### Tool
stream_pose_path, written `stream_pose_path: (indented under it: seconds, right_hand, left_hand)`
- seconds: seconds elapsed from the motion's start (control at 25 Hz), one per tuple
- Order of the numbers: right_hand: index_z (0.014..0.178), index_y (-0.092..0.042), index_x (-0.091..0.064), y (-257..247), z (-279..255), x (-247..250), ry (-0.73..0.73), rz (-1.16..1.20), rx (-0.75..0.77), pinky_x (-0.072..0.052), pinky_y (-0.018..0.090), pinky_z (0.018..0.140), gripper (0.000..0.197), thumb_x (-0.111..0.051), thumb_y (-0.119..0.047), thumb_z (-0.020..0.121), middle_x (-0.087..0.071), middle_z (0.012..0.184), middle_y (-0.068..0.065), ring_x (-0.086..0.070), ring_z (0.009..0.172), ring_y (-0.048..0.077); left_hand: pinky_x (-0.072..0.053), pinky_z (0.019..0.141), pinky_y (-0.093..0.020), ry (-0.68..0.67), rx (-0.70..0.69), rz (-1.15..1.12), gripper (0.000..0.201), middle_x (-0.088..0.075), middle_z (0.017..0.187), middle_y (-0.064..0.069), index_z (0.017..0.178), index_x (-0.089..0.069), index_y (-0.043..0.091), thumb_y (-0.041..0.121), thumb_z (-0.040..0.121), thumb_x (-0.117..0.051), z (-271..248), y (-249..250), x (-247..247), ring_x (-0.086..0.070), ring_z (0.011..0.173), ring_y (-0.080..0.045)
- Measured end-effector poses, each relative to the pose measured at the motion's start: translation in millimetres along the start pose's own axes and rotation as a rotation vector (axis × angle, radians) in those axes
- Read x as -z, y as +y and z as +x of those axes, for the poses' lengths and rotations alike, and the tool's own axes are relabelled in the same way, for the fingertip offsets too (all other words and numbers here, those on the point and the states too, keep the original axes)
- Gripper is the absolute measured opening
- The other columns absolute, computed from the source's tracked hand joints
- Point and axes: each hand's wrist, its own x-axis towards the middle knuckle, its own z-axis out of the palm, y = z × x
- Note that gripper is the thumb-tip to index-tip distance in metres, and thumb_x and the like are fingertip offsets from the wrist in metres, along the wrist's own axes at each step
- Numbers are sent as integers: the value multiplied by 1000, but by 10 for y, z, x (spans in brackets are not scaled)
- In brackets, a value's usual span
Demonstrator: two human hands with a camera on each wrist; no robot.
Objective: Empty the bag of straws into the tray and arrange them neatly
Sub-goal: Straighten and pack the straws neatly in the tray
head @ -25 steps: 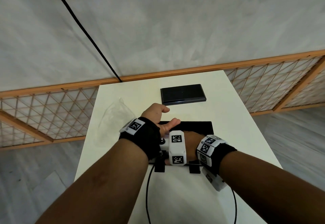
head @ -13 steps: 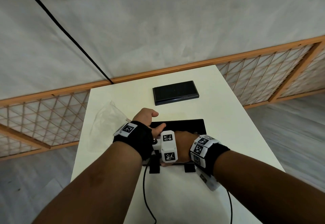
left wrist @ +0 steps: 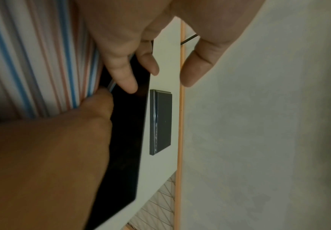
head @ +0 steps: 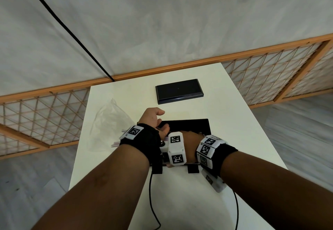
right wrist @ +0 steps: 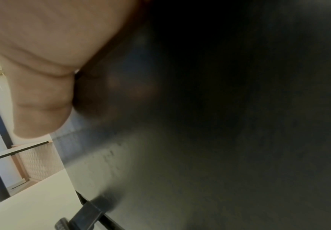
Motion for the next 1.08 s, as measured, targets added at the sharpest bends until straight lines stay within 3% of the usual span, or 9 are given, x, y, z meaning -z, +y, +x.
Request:
stream_pose_path:
  seconds: [0.08, 0.2, 0.32, 0.48, 0.64, 0.76, 0.84, 0.96, 1.08]
  right_hand:
    - [141, -15, -43, 11, -21, 45, -32, -11, -70, -38, 32, 89, 64, -72, -35, 87, -54, 138, 10, -53, 125, 29]
    - [138, -12, -45, -4, -64, 75, 15, 7, -46, -35, 26, 84, 55, -65, -37, 93, -53, 138, 10, -54, 121, 28]
    - [140, -14, -42, -11, -44, 44, 20, 41, -30, -45, 36, 97, 58, -62, -39, 93, -52, 135, 10, -53, 121, 30]
    - [138, -24, -37, 18, 39, -1, 23, 44, -75, -49, 46, 96, 74, -60, -56, 76, -57, 123, 11, -59, 112, 35]
    - [140, -32, -31, 60, 139, -43, -15, 23, -99, -48, 47, 98, 93, -36, -76, 58, -54, 131, 3, -56, 114, 28]
    - [138, -30, -33, 42, 68, -18, 26, 61, -127, -50, 48, 95, 96, -49, -75, 54, -55, 124, 6, -59, 112, 31]
    - [137, -28, -36, 34, 36, -10, 66, 103, -131, -52, 46, 93, 103, -57, -76, 48, -56, 121, 6, -60, 109, 30]
    - [141, -27, -32, 25, 14, -5, 105, 166, -106, -52, 44, 95, 114, -67, -77, 45, -55, 125, 4, -60, 111, 27]
    - [146, -32, -25, -21, 33, 12, 127, 168, -71, -52, 42, 97, 118, -75, -76, 47, -54, 126, 0, -59, 112, 23]
  left_hand:
    - [-52, 92, -40, -3, 2, -11, 24, -45, 97, -8, 98, -46, 2, 11, 88, -66, -68, -10, -21, -55, 104, -33]
    - [-54, 101, -41, 28, -28, -21, 30, -45, 97, -12, 109, -46, 3, 6, 87, -66, -80, -11, -30, -54, 94, -33]
    - [-55, 101, -39, 23, -76, -5, 20, -50, 99, -15, 99, -51, 0, 3, 85, -66, -50, -55, -27, -55, 87, -30]
    - [-52, 105, -38, -3, -75, 89, 26, -55, 109, -21, 108, -57, -5, 0, 83, -65, -34, -124, -38, -55, 111, -36]
    - [-56, 93, -35, -24, -35, 91, 44, -50, 117, -21, 124, -54, -7, 1, 83, -66, -40, -78, -5, -56, 117, -36]
    - [-58, 93, -36, 3, -107, 137, 25, -52, 115, -21, 104, -59, -6, -2, 81, -67, -91, -37, 15, -59, 109, -34]
    - [-59, 95, -40, 66, -235, 192, 12, -55, 102, -17, 89, -60, -3, -4, 80, -68, -171, -9, 38, -60, 95, -30]
    - [-60, 91, -37, 125, -380, 229, 17, -54, 92, -10, 94, -62, -5, 0, 81, -71, -291, 97, 153, -61, 80, -24]
    - [-63, 80, -36, 105, -410, 241, 20, -53, 99, -15, 96, -63, -7, 2, 81, -72, -414, 191, 296, -61, 85, -31]
